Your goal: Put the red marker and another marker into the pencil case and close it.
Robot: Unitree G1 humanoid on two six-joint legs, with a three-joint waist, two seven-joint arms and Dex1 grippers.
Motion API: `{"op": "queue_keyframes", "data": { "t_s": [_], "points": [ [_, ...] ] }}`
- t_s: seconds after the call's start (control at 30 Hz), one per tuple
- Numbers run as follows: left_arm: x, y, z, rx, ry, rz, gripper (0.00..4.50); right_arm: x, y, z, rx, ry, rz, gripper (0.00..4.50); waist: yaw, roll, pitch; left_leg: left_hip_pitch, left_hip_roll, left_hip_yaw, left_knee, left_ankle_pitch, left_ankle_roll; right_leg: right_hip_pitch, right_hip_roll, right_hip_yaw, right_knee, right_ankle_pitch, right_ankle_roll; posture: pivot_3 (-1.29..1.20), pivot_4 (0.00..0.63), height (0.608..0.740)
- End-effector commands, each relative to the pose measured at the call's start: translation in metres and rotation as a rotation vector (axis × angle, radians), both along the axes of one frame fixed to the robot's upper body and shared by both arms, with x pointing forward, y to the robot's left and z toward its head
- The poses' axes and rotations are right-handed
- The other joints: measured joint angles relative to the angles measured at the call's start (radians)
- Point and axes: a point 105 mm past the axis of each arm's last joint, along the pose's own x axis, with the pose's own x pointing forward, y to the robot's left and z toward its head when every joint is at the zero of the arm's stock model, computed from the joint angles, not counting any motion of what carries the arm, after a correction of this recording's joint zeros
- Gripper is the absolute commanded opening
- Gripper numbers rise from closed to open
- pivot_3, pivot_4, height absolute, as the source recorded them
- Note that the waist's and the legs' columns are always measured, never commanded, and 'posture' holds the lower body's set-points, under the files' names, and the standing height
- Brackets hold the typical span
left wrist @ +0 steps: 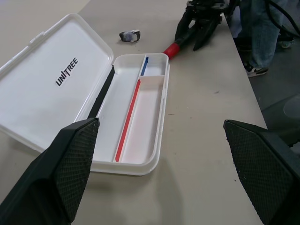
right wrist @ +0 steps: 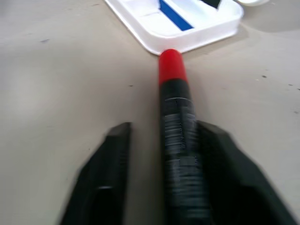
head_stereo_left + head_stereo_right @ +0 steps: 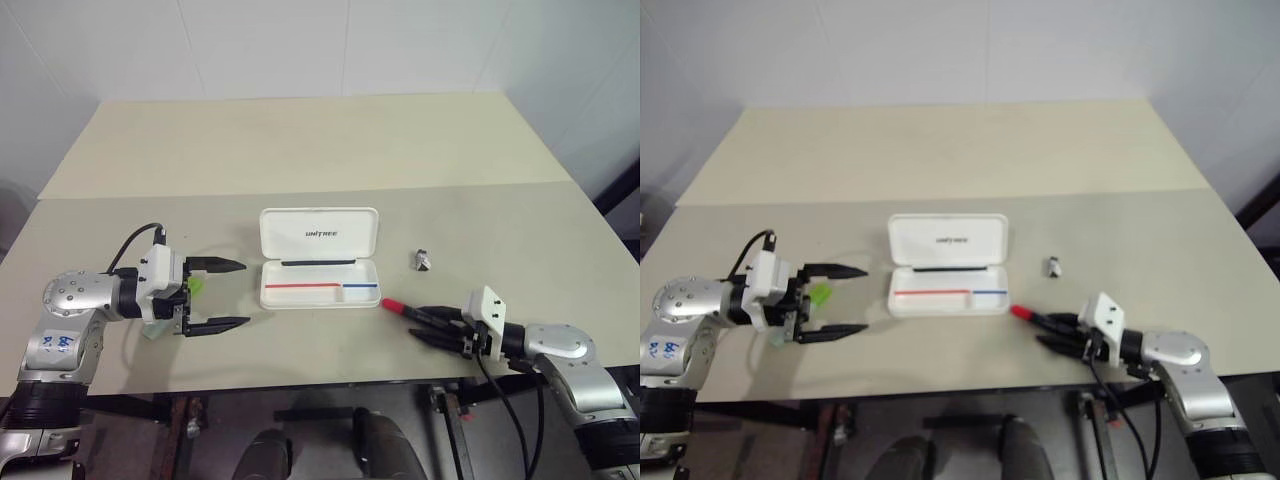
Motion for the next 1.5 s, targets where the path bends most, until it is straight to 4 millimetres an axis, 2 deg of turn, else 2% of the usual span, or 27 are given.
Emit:
{"op": "queue_keyframes", "data": {
  "t_s": [0.03, 0.07, 0.3, 0.5, 0.57, 0.67, 0.77, 0.87, 1.0, 1.2, 1.33, 1.5],
  "points": [
    [0.001, -0.003, 0.010, 0.014, -0.051, -0.016, 4.50, 0.005, -0.009, 0.003, -0.026, -0.027, -0.050, 0.82, -0.001, 0.000, 0.000, 0.000, 0.000, 0.001, 0.001, 0.000, 0.000, 0.000, 0.000, 0.001, 0.000, 0.000, -0.001, 0.00, 0.150, 0.740],
    [0.002, -0.003, 0.010, 0.013, -0.051, -0.017, 4.50, 0.004, -0.007, 0.005, -0.021, -0.033, -0.039, 0.62, -0.001, -0.001, 0.001, 0.000, 0.000, 0.002, 0.003, 0.000, 0.000, 0.001, 0.001, 0.002, 0.000, 0.000, -0.002, 0.00, 0.150, 0.740],
    [0.006, -0.007, 0.009, 0.007, -0.055, -0.019, 4.50, 0.001, -0.003, 0.025, -0.042, -0.094, 0.027, 0.62, -0.003, -0.002, 0.001, 0.000, 0.000, 0.002, 0.004, 0.000, 0.000, 0.001, 0.002, 0.004, 0.000, 0.001, -0.002, 0.00, 0.150, 0.740],
    [0.008, -0.004, 0.007, 0.007, -0.054, -0.002, 4.50, 0.004, -0.004, 0.073, -0.024, -0.225, 0.060, 0.62, -0.016, -0.002, 0.002, -0.001, 0.001, 0.003, -0.001, -0.001, 0.000, -0.003, 0.002, 0.004, 0.000, 0.004, 0.005, 0.00, 0.150, 0.740],
    [0.010, -0.002, 0.006, 0.010, -0.055, 0.007, 4.50, 0.005, 0.005, 0.089, -0.006, -0.261, 0.094, 0.62, -0.021, -0.003, 0.002, 0.000, 0.001, 0.003, -0.003, -0.001, 0.000, -0.004, 0.002, 0.004, 0.000, 0.004, 0.005, 0.00, 0.150, 0.740],
    [0.012, -0.001, 0.006, 0.010, -0.058, 0.014, 4.50, 0.007, 0.019, 0.103, 0.017, -0.286, 0.136, 0.62, -0.020, -0.003, 0.002, 0.000, 0.004, 0.003, -0.004, -0.001, 0.000, -0.005, 0.004, 0.003, 0.000, 0.004, 0.005, 0.00, 0.150, 0.740],
    [0.015, 0.003, 0.003, 0.021, -0.057, 0.030, 4.50, 0.010, 0.055, 0.112, 0.034, -0.319, 0.260, 0.62, -0.023, -0.003, 0.002, 0.000, 0.004, 0.003, -0.005, -0.001, -0.001, -0.005, 0.004, 0.003, 0.000, 0.004, 0.005, 0.00, 0.150, 0.740],
    [0.017, 0.004, 0.002, 0.030, -0.060, 0.038, 4.50, 0.018, 0.078, 0.108, 0.024, -0.328, 0.329, 0.62, -0.023, -0.003, 0.003, 0.000, 0.004, 0.003, -0.005, -0.001, -0.001, -0.006, 0.004, 0.003, 0.000, 0.004, 0.005, 0.00, 0.150, 0.740],
    [0.019, 0.003, 0.002, 0.026, -0.062, 0.042, 4.50, 0.038, 0.093, 0.093, -0.125, -0.387, 0.397, 0.62, -0.017, -0.003, 0.003, -0.001, 0.003, 0.003, -0.005, -0.001, -0.001, -0.007, 0.004, 0.002, 0.000, 0.004, 0.005, 0.00, 0.150, 0.740],
    [0.018, 0.002, 0.001, 0.027, -0.069, 0.050, 4.50, 0.072, 0.129, 0.096, -0.114, -0.422, 0.423, 0.62, -0.025, -0.003, 0.003, -0.002, 0.003, 0.004, -0.006, -0.003, -0.001, -0.010, 0.003, 0.003, 0.001, 0.004, 0.006, 0.00, 0.150, 0.740],
    [0.013, 0.003, -0.001, 0.021, -0.065, 0.059, 4.50, 0.080, 0.149, 0.094, -0.082, -0.418, 0.436, 0.62, -0.024, -0.003, 0.003, -0.010, 0.005, 0.004, -0.007, -0.003, -0.004, -0.021, 0.004, 0.003, 0.010, 0.002, 0.003, 0.00, 0.150, 0.740],
    [0.011, 0.004, -0.002, 0.017, -0.065, 0.080, 4.50, 0.074, 0.162, 0.081, -0.098, -0.404, 0.506, 0.62, -0.021, -0.003, 0.003, -0.024, 0.004, 0.006, -0.003, -0.001, -0.008, -0.037, 0.003, 0.002, 0.014, 0.003, 0.003, 0.00, 0.150, 0.740]
  ]
}}
